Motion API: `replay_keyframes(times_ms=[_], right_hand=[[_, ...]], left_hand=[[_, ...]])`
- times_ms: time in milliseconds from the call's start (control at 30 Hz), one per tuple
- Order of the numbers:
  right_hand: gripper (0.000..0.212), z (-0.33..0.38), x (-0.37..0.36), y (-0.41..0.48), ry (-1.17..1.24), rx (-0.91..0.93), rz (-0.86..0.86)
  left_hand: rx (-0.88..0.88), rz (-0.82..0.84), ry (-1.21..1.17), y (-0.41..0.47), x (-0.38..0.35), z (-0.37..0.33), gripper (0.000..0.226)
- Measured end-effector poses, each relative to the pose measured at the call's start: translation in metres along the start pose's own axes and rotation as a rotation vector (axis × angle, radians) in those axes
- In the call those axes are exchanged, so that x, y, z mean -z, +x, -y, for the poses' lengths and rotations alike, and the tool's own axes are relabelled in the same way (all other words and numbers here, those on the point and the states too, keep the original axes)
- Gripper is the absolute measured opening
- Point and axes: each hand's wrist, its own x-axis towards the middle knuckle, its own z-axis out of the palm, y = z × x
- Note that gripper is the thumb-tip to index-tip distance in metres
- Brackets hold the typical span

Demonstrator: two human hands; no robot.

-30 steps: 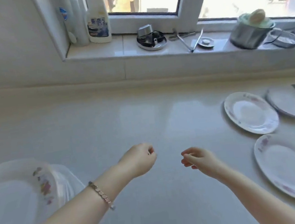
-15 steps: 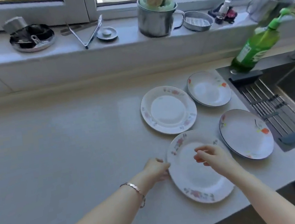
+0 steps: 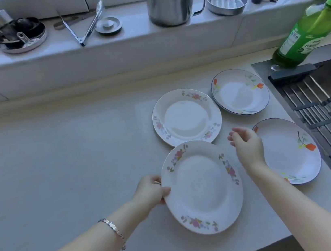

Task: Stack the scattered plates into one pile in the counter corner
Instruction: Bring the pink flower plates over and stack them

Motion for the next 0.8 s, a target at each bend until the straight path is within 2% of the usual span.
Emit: replay_keyframes(times_ms=[67,133,233,333,433,500,600,800], right_hand=[[0.008,-0.003,-0.012,0.024,-0.023,-0.174,-0.006],[0.020,-0.002,-0.027,0.037,-0.007,-0.400,0.043],[0.019,0.004,-0.052,0.037,0.142,-0.543,0.152],[0.037,0.006,-0.068,0.030,0.238,-0.543,0.125],[0.043,0.009,-0.074,0.024,0.297,-0.533,0.149],[0.039,0.013,-0.075,0.020,0.358,-0.547,0.200],[0.022,0.020,-0.075,0.010,0.461,-0.556,0.238],[0.023,0.024,-0.086,-0.036,0.613,-0.525,0.289]], left_hand=[[-0.004,-0.066,-0.069,-0.010,0.020,-0.003,0.025],[-0.001,-0.135,-0.148,-0.017,0.042,-0.006,0.025],[-0.011,-0.223,-0.270,-0.024,0.070,-0.006,0.019],[-0.021,-0.302,-0.384,-0.026,0.090,-0.004,0.019],[-0.042,-0.364,-0.489,-0.028,0.107,-0.003,0.016],[-0.061,-0.383,-0.546,-0.033,0.118,0.001,0.016],[-0.065,-0.384,-0.637,-0.044,0.135,0.010,0.016],[-0.103,-0.354,-0.799,-0.075,0.172,0.034,0.021]])
